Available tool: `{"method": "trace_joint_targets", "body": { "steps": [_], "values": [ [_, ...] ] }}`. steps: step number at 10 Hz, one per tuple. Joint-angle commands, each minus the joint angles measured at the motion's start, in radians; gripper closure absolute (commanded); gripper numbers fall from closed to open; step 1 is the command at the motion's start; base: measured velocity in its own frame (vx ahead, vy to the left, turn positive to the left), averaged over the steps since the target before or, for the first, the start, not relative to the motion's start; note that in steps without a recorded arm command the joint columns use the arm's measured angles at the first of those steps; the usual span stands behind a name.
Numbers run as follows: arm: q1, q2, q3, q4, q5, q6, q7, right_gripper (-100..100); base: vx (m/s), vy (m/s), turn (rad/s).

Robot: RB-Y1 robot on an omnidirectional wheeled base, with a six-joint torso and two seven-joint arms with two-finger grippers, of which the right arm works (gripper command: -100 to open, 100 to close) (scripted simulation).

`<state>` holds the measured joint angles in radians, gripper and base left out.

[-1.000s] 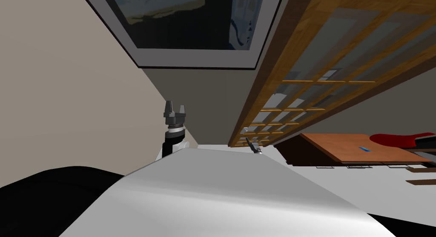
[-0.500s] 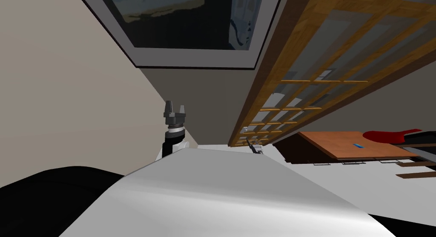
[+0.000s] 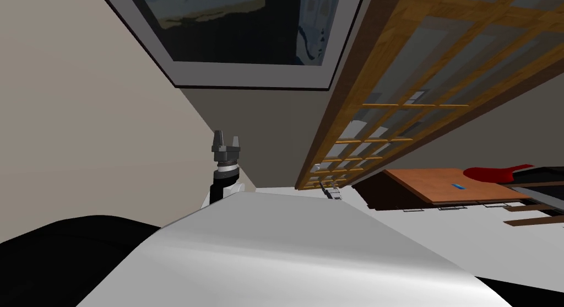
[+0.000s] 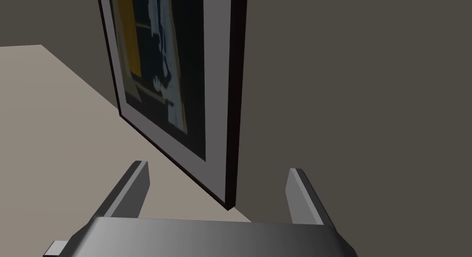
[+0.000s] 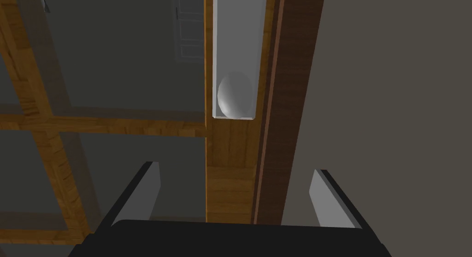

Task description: Pull the door open

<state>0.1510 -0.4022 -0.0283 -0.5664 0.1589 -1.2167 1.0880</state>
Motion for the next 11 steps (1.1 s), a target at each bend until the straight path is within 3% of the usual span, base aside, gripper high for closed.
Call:
{"method": "trace_joint_targets", "body": {
  "steps": [1, 6, 7, 8, 11],
  "values": [
    [-0.024, 0.009, -0.017, 0.010, -0.012, 0.028, 0.012, -100, 0.069, 0.013, 0.245],
    [-0.098, 0.038, -0.069, 0.040, -0.050, 0.115, 0.048, -100, 0.125, -0.017, 0.223],
    [-0.085, 0.034, -0.062, 0.028, -0.045, 0.105, 0.041, -100, 0.048, -0.016, 0.039],
    [-0.085, 0.034, -0.062, 0.028, -0.045, 0.105, 0.041, 100, -0.009, 0.005, -0.037],
    [-0.085, 0.034, -0.062, 0.028, -0.045, 0.105, 0.041, 100, -0.012, 0.001, 0.000]
  ]
}}
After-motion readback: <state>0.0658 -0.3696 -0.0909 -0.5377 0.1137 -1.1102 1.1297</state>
